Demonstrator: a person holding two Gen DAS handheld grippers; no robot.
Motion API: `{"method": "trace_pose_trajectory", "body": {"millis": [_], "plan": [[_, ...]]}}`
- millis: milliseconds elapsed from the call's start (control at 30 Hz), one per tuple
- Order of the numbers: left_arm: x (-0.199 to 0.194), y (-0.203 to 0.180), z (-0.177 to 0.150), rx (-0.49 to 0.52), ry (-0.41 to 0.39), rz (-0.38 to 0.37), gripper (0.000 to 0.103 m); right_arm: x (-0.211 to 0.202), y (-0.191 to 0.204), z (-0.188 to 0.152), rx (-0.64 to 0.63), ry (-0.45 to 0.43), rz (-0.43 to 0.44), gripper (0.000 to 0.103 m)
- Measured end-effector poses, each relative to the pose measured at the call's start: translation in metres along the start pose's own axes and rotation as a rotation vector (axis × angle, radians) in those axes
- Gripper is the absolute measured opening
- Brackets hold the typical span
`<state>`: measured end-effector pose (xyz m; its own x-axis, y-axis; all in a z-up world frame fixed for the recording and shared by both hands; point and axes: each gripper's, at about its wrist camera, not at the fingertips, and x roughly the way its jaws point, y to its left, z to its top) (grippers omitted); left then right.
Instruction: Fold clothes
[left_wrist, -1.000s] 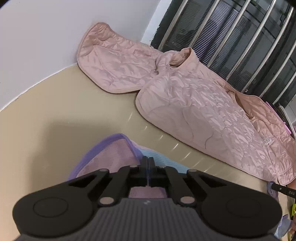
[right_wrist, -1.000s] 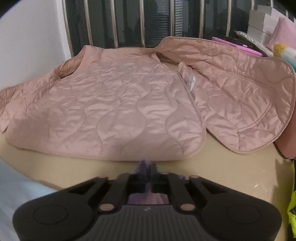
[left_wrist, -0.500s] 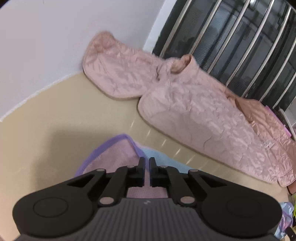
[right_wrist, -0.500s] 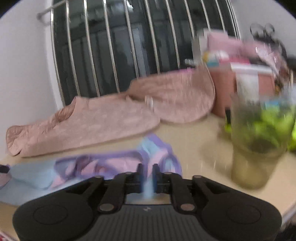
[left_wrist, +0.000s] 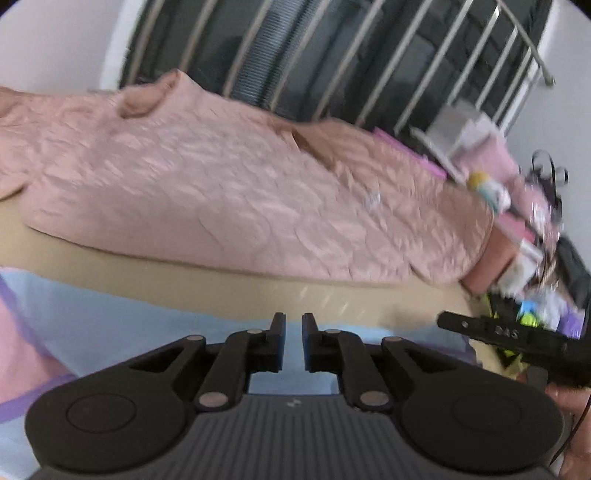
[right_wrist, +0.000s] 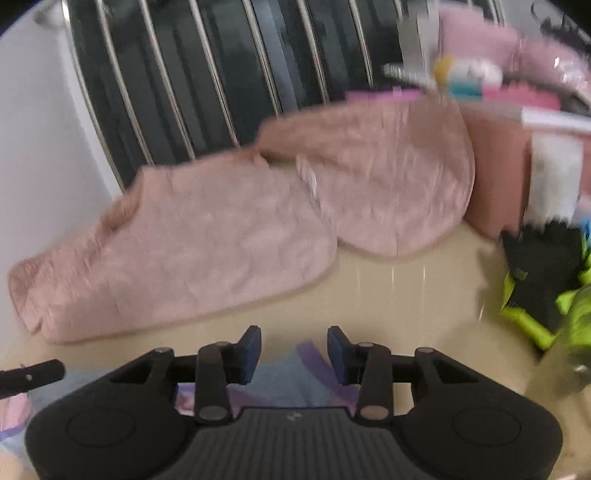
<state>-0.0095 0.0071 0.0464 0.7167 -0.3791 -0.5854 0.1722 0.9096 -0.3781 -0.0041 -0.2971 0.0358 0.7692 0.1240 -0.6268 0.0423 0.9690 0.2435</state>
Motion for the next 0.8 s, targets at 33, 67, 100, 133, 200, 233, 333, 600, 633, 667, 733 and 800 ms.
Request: {"method": "trace_pose_trajectory", "body": {"millis": [33, 67, 100, 133, 200, 233, 333, 600, 633, 667, 733, 800], "plan": [[0.004, 0.0, -0.002, 0.003, 0.013, -0.004, 0.008, 0.004, 0.0, -0.003, 0.0, 0.014, -0.01, 0.034], [0.008, -0.001, -0.004, 0.006, 0.027, -0.008, 0.008, 0.005, 0.001, -0.007, -0.009, 0.004, -0.025, 0.014], [0.011, 0.0, -0.008, 0.007, 0.043, -0.007, 0.008, 0.005, 0.002, -0.012, -0.015, -0.011, -0.054, 0.003], [0.014, 0.0, -0.01, 0.016, 0.057, 0.004, 0.008, 0.005, 0.001, -0.015, -0.01, -0.034, -0.091, 0.002], [0.019, 0.0, -0.015, 0.025, 0.081, 0.025, 0.008, 0.003, -0.007, -0.02, 0.028, -0.078, -0.126, 0.002], [0.021, 0.001, -0.018, 0.028, 0.092, 0.034, 0.008, 0.002, -0.011, -0.023, 0.051, -0.094, -0.135, 0.002], [0.019, 0.001, -0.02, 0.025, 0.097, 0.039, 0.008, -0.001, -0.022, -0.033, 0.121, -0.112, -0.122, 0.01], [0.007, -0.024, -0.015, 0.052, 0.03, -0.044, 0.038, -0.063, -0.023, -0.058, 0.092, -0.219, -0.128, 0.044], [0.01, -0.033, -0.015, 0.066, 0.024, -0.05, 0.038, -0.065, -0.024, -0.063, 0.111, -0.204, -0.135, 0.044], [0.016, -0.042, -0.016, 0.076, 0.025, -0.046, 0.038, -0.066, -0.025, -0.067, 0.122, -0.19, -0.132, 0.044], [0.026, -0.051, -0.018, 0.081, 0.039, -0.054, 0.038, -0.062, -0.023, -0.076, 0.136, -0.168, -0.113, 0.044], [0.034, -0.058, -0.021, 0.084, 0.059, -0.067, 0.038, -0.057, -0.025, -0.08, 0.185, -0.149, -0.103, 0.044]]}}
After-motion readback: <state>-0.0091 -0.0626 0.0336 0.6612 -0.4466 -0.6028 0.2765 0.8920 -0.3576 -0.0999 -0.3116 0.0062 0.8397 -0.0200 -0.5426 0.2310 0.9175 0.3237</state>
